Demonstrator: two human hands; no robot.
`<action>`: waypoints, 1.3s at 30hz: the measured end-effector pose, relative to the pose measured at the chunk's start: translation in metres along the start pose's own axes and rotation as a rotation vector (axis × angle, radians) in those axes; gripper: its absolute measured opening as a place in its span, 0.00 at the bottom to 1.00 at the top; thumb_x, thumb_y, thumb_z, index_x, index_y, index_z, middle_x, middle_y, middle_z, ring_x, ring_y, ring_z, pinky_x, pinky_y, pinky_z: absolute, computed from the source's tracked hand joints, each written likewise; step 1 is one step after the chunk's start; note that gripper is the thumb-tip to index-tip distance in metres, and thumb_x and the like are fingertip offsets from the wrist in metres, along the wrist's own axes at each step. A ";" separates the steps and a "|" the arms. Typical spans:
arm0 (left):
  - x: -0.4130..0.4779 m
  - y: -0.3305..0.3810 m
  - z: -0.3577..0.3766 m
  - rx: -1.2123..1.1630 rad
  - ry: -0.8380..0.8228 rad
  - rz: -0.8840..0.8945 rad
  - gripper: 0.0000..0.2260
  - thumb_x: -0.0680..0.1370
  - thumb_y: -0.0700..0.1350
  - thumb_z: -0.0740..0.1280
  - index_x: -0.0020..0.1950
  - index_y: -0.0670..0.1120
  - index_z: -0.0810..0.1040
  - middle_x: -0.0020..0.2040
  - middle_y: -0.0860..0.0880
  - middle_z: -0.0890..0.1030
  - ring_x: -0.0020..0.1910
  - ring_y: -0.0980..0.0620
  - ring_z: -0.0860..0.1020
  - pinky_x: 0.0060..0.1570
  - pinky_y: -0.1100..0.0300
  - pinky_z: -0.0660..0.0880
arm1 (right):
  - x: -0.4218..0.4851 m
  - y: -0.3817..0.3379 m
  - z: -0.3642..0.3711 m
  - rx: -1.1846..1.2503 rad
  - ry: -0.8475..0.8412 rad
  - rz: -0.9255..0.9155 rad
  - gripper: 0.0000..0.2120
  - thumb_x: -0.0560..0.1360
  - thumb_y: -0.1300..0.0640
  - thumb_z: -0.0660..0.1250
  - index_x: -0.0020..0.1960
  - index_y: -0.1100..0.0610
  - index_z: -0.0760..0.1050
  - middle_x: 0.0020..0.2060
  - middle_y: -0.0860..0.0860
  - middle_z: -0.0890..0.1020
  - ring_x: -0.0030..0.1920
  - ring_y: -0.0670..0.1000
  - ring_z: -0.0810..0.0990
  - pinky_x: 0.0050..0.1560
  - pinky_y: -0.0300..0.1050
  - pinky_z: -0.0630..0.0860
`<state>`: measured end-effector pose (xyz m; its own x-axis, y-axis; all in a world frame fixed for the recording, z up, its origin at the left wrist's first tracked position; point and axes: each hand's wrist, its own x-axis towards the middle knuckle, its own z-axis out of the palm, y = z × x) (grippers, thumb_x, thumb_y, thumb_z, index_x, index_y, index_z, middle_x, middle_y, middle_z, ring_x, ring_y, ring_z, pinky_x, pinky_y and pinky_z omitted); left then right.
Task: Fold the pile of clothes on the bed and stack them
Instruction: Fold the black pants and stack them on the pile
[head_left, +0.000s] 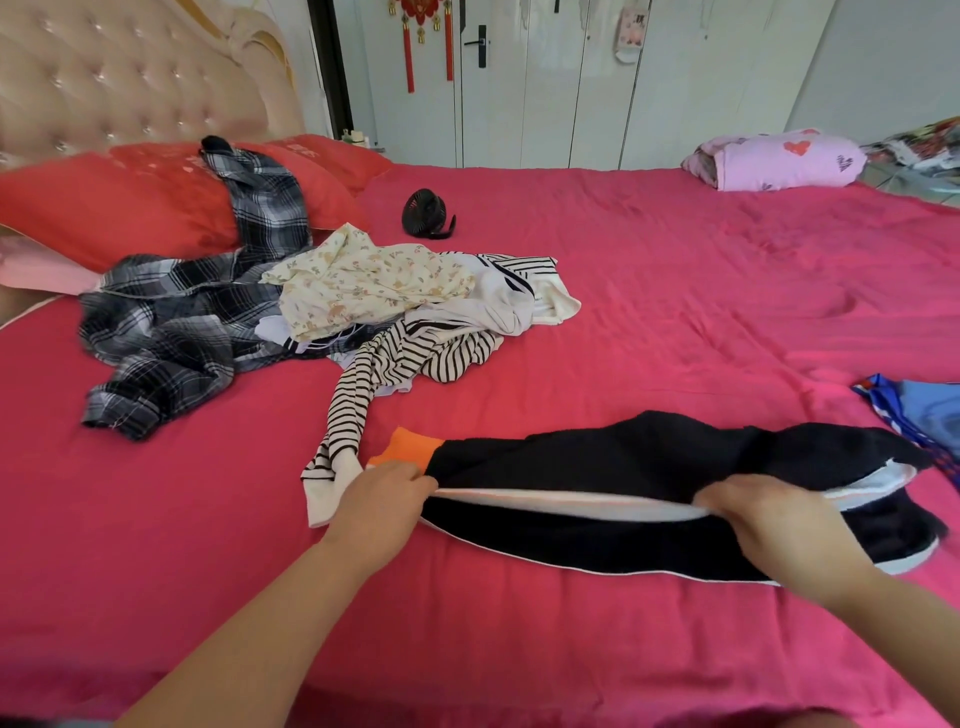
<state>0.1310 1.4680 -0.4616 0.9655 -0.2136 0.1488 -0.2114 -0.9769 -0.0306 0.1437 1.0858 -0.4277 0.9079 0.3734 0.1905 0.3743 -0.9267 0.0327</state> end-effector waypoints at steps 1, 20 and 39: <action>-0.004 -0.001 0.001 0.019 -0.027 0.053 0.14 0.77 0.42 0.57 0.60 0.50 0.76 0.49 0.50 0.77 0.52 0.48 0.74 0.48 0.55 0.70 | -0.008 0.000 0.002 -0.033 -0.128 -0.059 0.16 0.73 0.61 0.61 0.53 0.44 0.77 0.48 0.41 0.80 0.53 0.44 0.78 0.51 0.40 0.74; 0.075 -0.007 0.011 -0.014 -0.300 -0.104 0.20 0.81 0.56 0.50 0.70 0.50 0.66 0.65 0.49 0.73 0.65 0.48 0.70 0.67 0.49 0.60 | 0.106 -0.010 0.033 0.131 -0.157 0.207 0.30 0.72 0.68 0.55 0.71 0.47 0.64 0.64 0.49 0.73 0.65 0.55 0.68 0.61 0.49 0.70; 0.076 0.025 0.018 -0.131 0.018 0.010 0.24 0.80 0.58 0.51 0.75 0.53 0.57 0.72 0.50 0.64 0.72 0.51 0.61 0.72 0.51 0.50 | 0.084 -0.034 0.067 0.103 -0.024 0.120 0.23 0.78 0.46 0.59 0.72 0.44 0.63 0.72 0.51 0.66 0.74 0.55 0.60 0.71 0.56 0.56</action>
<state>0.2020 1.4273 -0.4691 0.9606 -0.2224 0.1668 -0.2405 -0.9658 0.0968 0.2195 1.1516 -0.4788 0.9511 0.2621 0.1633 0.2790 -0.9560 -0.0903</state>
